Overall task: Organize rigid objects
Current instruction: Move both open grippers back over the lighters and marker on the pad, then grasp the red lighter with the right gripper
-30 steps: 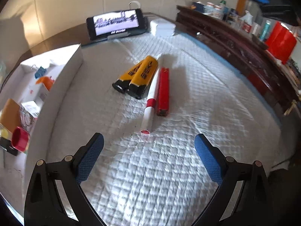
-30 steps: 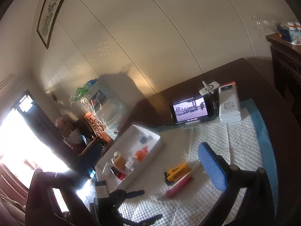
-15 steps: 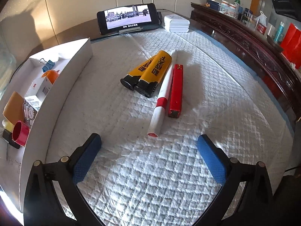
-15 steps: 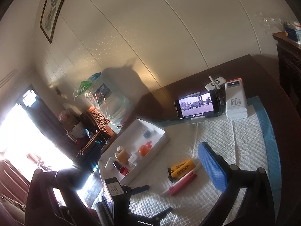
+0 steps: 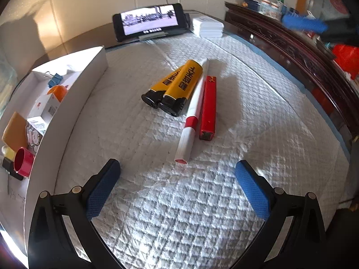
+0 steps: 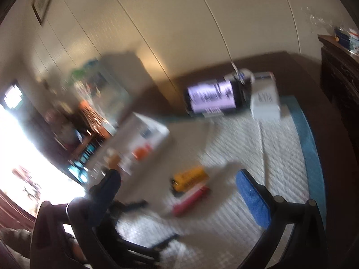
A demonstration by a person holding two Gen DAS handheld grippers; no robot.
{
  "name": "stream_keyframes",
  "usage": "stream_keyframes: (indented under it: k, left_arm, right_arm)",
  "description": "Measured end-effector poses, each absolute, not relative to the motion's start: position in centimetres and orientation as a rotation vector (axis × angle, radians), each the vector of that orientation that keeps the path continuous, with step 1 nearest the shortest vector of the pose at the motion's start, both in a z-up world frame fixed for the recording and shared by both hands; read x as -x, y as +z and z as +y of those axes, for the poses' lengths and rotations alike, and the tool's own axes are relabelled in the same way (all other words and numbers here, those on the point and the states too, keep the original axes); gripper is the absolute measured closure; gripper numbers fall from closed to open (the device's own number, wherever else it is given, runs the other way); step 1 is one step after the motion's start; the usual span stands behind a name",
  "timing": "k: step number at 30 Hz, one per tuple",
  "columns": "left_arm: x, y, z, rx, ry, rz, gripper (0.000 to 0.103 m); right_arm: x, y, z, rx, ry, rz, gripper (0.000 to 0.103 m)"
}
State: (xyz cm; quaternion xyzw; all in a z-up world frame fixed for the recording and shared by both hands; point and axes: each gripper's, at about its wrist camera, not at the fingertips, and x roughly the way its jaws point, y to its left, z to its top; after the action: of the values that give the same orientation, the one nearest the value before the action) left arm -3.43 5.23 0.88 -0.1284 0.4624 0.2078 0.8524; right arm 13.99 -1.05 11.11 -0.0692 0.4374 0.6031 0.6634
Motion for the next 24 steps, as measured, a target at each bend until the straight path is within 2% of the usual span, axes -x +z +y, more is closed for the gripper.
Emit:
stream_keyframes:
  k: [2,8,11,14,17,19,24]
  left_arm:
    - [4.3,1.5,5.4,0.290,0.435,0.968,0.003]
    - [9.0,6.2,7.4,0.317,0.539,0.840,0.003]
    - [10.6,7.7,8.5,0.325,0.595,0.816,0.003]
    - [11.8,8.3,9.2,0.337,0.625,0.817,0.003]
    - [12.5,8.4,9.6,0.347,0.650,0.819,0.003]
    - [12.7,8.5,9.9,0.358,0.655,0.815,0.003]
    - [11.8,8.3,10.1,0.353,0.638,0.832,0.003]
  right_arm:
    - [-13.6,9.5,-0.3,0.219,1.345,1.018,0.000]
    - [-11.7,6.4,2.0,0.395,1.303,1.019,0.000]
    - [-11.3,4.9,3.1,0.433,1.282,1.050,0.006]
    - [-11.1,4.0,3.5,0.451,1.275,1.063,0.008]
    - [-11.0,3.5,3.4,0.469,1.262,1.052,0.020]
    - [-10.9,3.3,3.4,0.486,1.247,1.045,0.042]
    - [-11.0,3.4,3.4,0.475,1.254,1.046,0.048]
